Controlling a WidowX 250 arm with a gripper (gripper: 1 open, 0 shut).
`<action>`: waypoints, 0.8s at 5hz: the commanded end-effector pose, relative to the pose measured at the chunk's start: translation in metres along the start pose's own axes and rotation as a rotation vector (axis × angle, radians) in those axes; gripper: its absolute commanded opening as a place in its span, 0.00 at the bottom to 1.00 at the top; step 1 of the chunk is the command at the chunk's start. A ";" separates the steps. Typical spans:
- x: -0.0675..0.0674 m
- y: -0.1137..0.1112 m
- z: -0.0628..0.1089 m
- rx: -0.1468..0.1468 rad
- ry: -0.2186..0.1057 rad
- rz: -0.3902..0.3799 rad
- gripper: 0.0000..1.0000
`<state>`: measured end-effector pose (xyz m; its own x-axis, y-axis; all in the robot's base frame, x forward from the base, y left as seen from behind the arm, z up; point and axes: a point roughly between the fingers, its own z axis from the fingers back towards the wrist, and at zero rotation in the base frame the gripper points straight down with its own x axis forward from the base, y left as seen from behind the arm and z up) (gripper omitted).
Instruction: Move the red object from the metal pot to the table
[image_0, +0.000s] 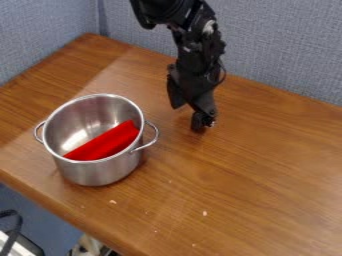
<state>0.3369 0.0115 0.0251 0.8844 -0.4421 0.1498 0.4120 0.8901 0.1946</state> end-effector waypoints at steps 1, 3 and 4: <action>-0.005 0.005 0.007 -0.003 -0.004 0.017 1.00; -0.012 0.002 0.009 -0.030 0.001 0.045 1.00; -0.015 0.001 0.011 -0.045 -0.002 0.061 1.00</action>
<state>0.3213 0.0125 0.0243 0.9066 -0.3981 0.1401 0.3817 0.9150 0.1304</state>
